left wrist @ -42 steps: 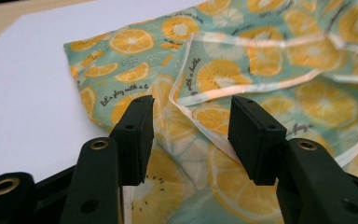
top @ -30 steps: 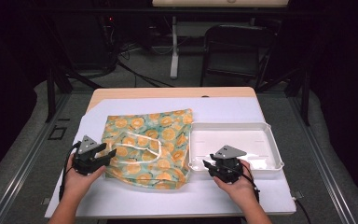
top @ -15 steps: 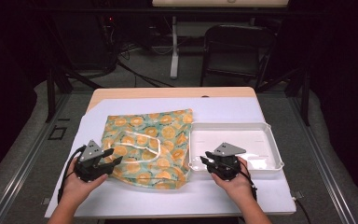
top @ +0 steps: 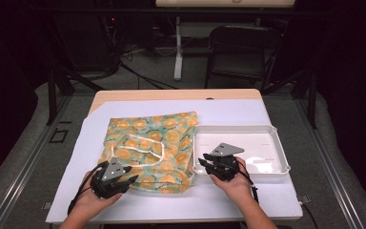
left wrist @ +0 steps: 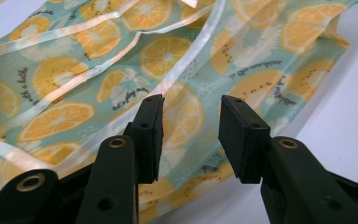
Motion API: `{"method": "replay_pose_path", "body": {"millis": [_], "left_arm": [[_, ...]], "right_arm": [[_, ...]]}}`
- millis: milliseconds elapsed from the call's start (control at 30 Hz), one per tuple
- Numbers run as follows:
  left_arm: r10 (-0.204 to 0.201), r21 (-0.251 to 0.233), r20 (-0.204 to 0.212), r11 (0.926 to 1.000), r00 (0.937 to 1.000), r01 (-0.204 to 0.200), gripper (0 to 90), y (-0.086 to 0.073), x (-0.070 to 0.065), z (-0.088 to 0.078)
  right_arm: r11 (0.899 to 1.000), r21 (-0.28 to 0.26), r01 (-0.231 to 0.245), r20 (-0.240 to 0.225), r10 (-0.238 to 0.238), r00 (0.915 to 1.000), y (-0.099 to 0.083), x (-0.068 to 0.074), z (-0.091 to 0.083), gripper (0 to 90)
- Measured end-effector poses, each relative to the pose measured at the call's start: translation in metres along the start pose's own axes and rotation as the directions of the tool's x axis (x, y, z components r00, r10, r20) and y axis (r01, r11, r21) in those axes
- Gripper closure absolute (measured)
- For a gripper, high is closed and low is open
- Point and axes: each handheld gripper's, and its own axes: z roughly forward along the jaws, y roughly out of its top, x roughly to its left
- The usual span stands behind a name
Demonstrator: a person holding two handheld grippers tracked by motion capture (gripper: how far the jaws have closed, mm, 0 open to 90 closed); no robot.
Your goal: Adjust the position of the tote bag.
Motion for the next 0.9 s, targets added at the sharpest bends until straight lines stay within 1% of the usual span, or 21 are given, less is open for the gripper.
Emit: {"method": "replay_pose_path", "body": {"millis": [133, 200, 233, 333, 367, 400, 500, 567, 600, 633, 667, 733, 767, 800, 867, 900], "left_arm": [[0.009, 0.01, 0.032, 0.9999, 0.9995, -0.009, 60.3, 0.001, -0.004, 0.002], [0.019, 0.005, 0.038, 0.9998, 0.9991, -0.019, 61.5, 0.002, -0.006, 0.004], [0.029, 0.018, 0.051, 0.9994, 0.9983, -0.029, 62.4, 0.002, -0.007, 0.004], [0.049, 0.02, 0.054, 0.9985, 0.9973, -0.05, 63.0, 0.003, -0.012, 0.009], [0.049, 0.02, 0.054, 0.9985, 0.9973, -0.05, 62.8, 0.003, -0.012, 0.009], [0.055, 0.028, 0.066, 0.998, 0.9964, -0.056, 62.6, 0.004, -0.013, 0.009], [0.065, 0.021, 0.064, 0.9976, 0.9958, -0.067, 61.0, 0.004, -0.016, 0.01], [0.076, 0.028, 0.075, 0.9965, 0.9943, -0.078, 60.6, 0.004, -0.017, 0.011], [0.077, 0.027, 0.067, 0.9965, 0.9948, -0.079, 59.8, 0.004, -0.018, 0.012], [0.081, 0.033, 0.07, 0.9959, 0.9942, -0.084, 59.8, 0.004, -0.019, 0.013], [0.086, 0.029, 0.057, 0.9957, 0.9947, -0.088, 59.4, 0.004, -0.02, 0.014], [0.091, 0.042, 0.06, 0.9947, 0.9941, -0.094, 59.3, 0.004, -0.02, 0.015], [0.091, 0.041, 0.052, 0.9949, 0.9945, -0.093, 60.0, 0.004, -0.02, 0.016], [0.092, 0.051, 0.058, 0.9942, 0.994, -0.095, 60.4, 0.004, -0.02, 0.016], [0.098, 0.05, 0.041, 0.9937, 0.9943, -0.1, 60.8, 0.003, -0.021, 0.018], [0.103, 0.06, 0.044, 0.9926, 0.9937, -0.105, 60.9, 0.003, -0.021, 0.017]], "right_arm": [[1.0, -0.001, 0.0, -0.002, 0.0, 1.0, 0.0, 0.0, 0.0, 71.2], [1.0, -0.002, -0.002, 0.001, 0.002, 1.0, 0.0, 0.0, 0.0, 71.1], [1.0, -0.003, -0.003, 0.001, 0.003, 1.0, 0.0, 0.0, 0.0, 71.1], [1.0, -0.001, -0.004, -0.002, 0.004, 1.0, 0.0, 0.0, 0.0, 70.8], [1.0, -0.001, -0.004, -0.002, 0.004, 1.0, 0.0, 0.0, 0.0, 70.8], [1.0, -0.002, -0.002, -0.001, 0.002, 1.0, -0.001, 0.0, 0.001, 70.7], [1.0, -0.001, -0.001, -0.004, 0.001, 1.0, 0.0, 0.0, 0.001, 70.6], [1.0, -0.002, 0.0, -0.005, 0.0, 1.0, 0.0, 0.0, 0.001, 70.5], [1.0, -0.001, 0.0, -0.006, 0.0, 1.0, 0.0, 0.0, 0.001, 70.4], [1.0, -0.002, -0.001, -0.005, 0.001, 1.0, -0.001, 0.0, 0.001, 70.4], [1.0, -0.003, -0.001, -0.005, 0.001, 1.0, -0.001, 0.0, 0.001, 70.4], [1.0, -0.002, 0.0, -0.006, 0.0, 1.0, -0.001, 0.0, 0.001, 70.3], [1.0, -0.003, -0.003, -0.007, 0.003, 1.0, -0.001, 0.001, 0.001, 70.1], [1.0, -0.001, -0.001, -0.007, 0.001, 1.0, -0.001, 0.001, 0.001, 69.9], [1.0, 0.001, 0.0, -0.007, 0.0, 1.0, -0.001, 0.001, 0.002, 69.8], [1.0, 0.001, 0.001, -0.008, -0.001, 1.0, -0.001, 0.001, 0.002, 69.7]]}}
